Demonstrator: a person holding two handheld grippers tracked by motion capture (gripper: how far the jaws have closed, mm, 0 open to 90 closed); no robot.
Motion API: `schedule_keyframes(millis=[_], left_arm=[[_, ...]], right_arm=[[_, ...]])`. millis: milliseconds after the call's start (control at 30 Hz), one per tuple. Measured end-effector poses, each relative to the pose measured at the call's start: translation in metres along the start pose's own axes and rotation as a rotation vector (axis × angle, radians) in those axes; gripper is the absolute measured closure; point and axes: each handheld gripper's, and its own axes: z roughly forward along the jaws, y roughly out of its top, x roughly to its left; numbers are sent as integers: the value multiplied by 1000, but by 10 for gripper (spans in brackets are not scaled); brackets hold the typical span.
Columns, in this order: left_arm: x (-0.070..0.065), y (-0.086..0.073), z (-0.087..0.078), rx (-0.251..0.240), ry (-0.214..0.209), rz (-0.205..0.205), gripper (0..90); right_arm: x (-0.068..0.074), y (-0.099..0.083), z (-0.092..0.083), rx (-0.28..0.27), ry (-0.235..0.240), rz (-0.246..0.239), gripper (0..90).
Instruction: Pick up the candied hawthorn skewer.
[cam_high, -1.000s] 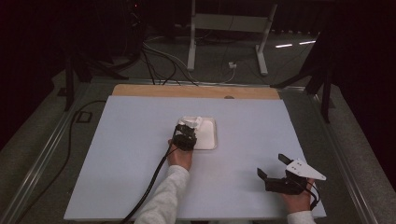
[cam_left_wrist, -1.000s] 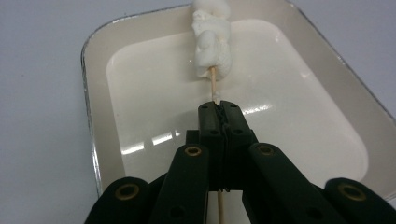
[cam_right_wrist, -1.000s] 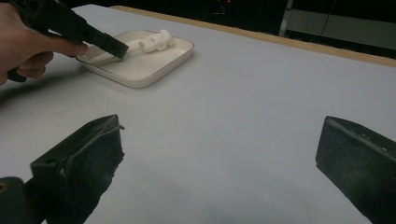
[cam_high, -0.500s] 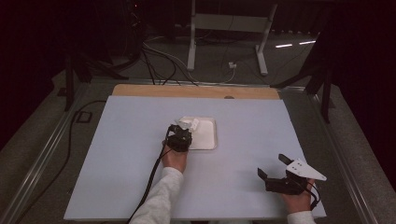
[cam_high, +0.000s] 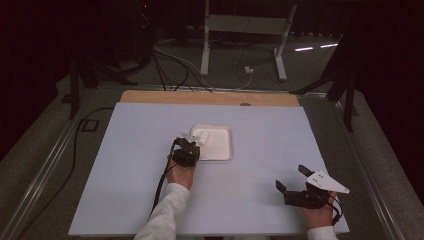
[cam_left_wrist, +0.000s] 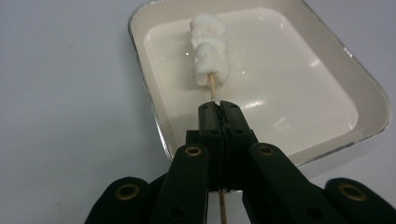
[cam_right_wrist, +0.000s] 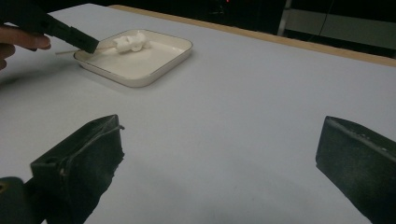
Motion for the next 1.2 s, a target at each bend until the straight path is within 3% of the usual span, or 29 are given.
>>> schedule_keyframes(millis=[367,533,967,1167,1200], left_arm=[[2,-1,8,48,-8,-11,883],[4,-1,6,43,0,-11,900],[15,1,-21,-36,-43,-21,900],[24,-3,-40,-91,-66,-33,900],[25,-4,-44,-105,-73,-34,900]], right_arm=[[0,0,0,1,2,0,3],[0,0,0,1,1,0,3],[1,1,1,-2,8,4,3],[2,4,1,-20,27,33,3],[3,6,1,-38,48,63,3]])
